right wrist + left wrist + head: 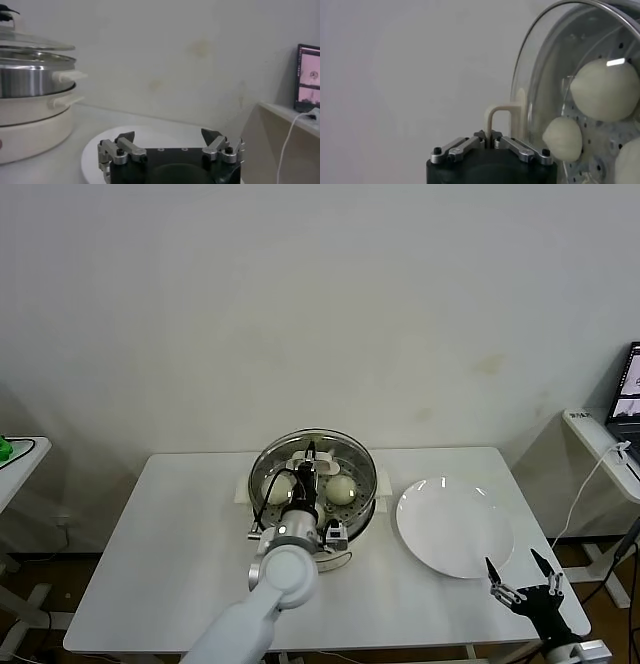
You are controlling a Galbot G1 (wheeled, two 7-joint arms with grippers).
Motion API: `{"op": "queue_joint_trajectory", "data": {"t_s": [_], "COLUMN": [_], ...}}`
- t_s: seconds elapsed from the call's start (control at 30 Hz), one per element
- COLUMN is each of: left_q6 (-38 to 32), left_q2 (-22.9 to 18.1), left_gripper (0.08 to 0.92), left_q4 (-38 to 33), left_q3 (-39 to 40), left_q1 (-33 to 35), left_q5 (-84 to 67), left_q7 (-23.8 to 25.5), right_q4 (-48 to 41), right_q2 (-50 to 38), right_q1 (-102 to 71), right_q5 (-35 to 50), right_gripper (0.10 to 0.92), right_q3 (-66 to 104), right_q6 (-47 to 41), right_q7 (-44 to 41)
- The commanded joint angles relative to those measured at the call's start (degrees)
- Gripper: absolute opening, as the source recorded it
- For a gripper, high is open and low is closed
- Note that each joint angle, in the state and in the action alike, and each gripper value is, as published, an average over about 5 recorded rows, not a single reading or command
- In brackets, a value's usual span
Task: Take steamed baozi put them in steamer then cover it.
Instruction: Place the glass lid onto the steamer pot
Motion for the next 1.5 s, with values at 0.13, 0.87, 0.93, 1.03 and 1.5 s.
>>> {"op": "queue_joint_trajectory", "data": {"t_s": [0.13, 0.87, 0.93, 1.03, 1.5], "left_q6": [-0.02, -0.49, -0.63, -0.67, -1.04], "left_q2": [-0.39, -0.46, -0.44, -0.48, 2.83], "left_gripper": [0.133, 0.133, 0.134, 0.172, 0.570], "left_q4": [0.87, 1.15, 1.05, 0.83, -5.85], "left_q3": [0.44, 1.04, 1.00, 0.93, -1.26], "left_q1": [-0.05, 0.23, 0.42, 0.63, 3.86], "left_q5": [0.51, 1.18, 1.33, 1.51, 1.24], "left_q7": [0.46, 1.15, 1.31, 1.31, 1.43], "right_q4": [0.18, 0.39, 0.37, 0.36, 0.30], "right_q2": [0.19, 0.31, 0.33, 0.38, 0.49], "right_q1": [-0.08, -0.21, -0.20, -0.20, -0.37], "right_q5": [0.08, 0.54, 0.56, 0.60, 0.76], "right_gripper": [0.823, 0.823, 0.823, 0.823, 0.823], "right_q3": [-0.22, -0.59, -0.61, -0.64, -0.56], "right_q6": [0.08, 0.15, 0.16, 0.18, 0.33], "right_q7": [0.02, -0.05, -0.07, -0.09, -0.16]}}
